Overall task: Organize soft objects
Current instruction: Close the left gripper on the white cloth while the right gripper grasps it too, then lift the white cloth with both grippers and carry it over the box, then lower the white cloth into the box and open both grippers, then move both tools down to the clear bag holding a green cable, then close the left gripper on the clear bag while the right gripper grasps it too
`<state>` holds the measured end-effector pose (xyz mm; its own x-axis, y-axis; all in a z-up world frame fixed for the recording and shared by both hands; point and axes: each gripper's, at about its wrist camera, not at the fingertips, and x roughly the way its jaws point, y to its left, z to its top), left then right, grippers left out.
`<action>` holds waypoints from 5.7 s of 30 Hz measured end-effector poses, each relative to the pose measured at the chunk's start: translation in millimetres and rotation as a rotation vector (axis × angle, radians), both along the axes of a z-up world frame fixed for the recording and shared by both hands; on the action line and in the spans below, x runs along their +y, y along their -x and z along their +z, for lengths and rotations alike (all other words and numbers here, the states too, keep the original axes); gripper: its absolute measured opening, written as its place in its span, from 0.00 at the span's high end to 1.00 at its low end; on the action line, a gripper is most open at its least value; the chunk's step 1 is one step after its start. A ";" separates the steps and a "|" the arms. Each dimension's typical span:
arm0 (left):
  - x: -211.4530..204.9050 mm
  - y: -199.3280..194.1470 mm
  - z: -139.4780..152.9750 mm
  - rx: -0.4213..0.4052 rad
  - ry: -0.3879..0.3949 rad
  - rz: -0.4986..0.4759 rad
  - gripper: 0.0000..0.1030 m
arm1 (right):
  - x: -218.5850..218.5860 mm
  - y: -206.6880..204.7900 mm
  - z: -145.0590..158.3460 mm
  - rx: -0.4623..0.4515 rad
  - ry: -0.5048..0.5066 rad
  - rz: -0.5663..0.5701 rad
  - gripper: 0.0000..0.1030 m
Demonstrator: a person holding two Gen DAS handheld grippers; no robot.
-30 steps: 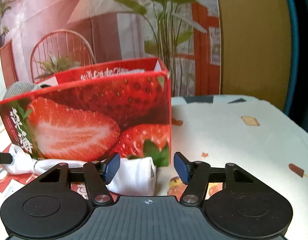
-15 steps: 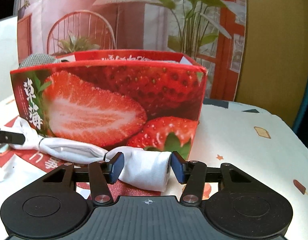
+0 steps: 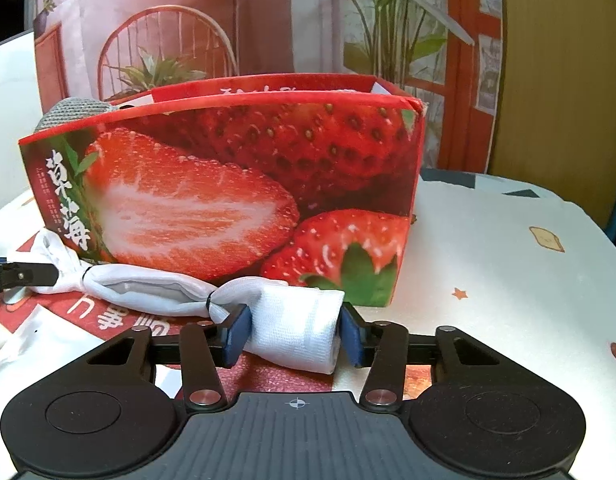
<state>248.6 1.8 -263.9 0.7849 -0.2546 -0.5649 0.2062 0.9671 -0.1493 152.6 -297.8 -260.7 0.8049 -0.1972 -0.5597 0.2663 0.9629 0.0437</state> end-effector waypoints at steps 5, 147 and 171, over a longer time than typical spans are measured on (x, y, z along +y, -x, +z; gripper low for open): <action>0.0 0.0 -0.3 0.001 0.006 0.003 0.55 | 0.0 1.1 0.8 -0.006 -0.004 0.010 0.65; 1.3 82.9 22.7 0.052 -0.068 -0.025 0.33 | 117.6 52.7 -10.7 0.069 0.152 0.176 0.11; 13.8 59.2 25.3 0.052 -0.007 0.008 0.32 | 82.7 -19.8 22.5 0.060 0.056 0.213 0.37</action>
